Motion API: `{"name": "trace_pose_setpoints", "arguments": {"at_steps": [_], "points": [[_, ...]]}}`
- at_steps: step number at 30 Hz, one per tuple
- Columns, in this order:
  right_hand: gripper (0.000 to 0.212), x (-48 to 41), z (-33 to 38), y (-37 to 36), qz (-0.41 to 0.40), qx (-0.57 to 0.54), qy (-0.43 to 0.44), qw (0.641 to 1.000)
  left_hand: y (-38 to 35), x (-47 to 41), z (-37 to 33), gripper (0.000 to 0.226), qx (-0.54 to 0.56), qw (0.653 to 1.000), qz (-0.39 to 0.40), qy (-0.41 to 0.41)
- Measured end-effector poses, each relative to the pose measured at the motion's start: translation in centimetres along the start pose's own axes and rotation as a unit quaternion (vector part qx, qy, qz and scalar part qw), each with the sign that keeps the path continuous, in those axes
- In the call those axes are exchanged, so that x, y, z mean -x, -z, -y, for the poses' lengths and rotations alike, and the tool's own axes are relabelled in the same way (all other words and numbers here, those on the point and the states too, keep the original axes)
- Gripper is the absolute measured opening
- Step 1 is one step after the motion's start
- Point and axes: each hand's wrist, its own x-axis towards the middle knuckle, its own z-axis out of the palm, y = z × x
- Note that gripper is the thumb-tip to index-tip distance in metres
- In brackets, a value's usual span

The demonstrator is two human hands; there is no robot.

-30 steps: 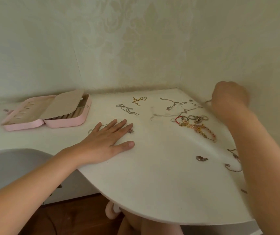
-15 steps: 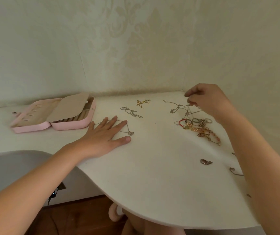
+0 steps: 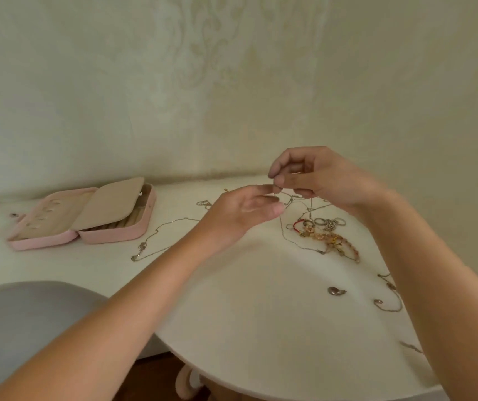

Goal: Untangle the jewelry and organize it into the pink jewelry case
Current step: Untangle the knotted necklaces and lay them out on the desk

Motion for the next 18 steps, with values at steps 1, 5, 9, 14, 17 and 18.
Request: {"name": "trace_pose_setpoints", "arguments": {"at_steps": [1, 5, 9, 14, 17, 18], "points": [[0.011, 0.1, 0.5, 0.0, 0.004, 0.011, 0.006, 1.0, -0.4, 0.0, -0.4, 0.019, 0.029, 1.0, -0.007, -0.008], [0.009, 1.0, 1.6, 1.0, 0.015, 0.083, -0.018, 0.996, -0.1, 0.7, -0.3, 0.025, 0.206, 0.978, -0.034, 0.028], [0.014, 2.9, 1.2, 2.7, 0.054, 0.225, -0.093, 0.968, 2.3, 2.2, 1.3, 0.034, 0.293, 0.946, -0.063, 0.125], [0.028, 4.9, 0.3, 3.2, 0.028, 0.083, -0.139, 0.986, 4.5, 4.5, 3.3, 0.033, 0.371, 0.913, -0.062, 0.16], [0.031, 5.2, -0.4, 2.5, 0.008, 0.053, -0.15, 0.987, 4.8, 5.1, 4.0, 0.029, 0.41, 0.895, -0.091, 0.147], [0.03, 5.3, -0.6, 2.2, 0.003, 0.045, -0.155, 0.987, 4.8, 5.2, 4.2, 0.027, 0.417, 0.892, -0.101, 0.145]]}}
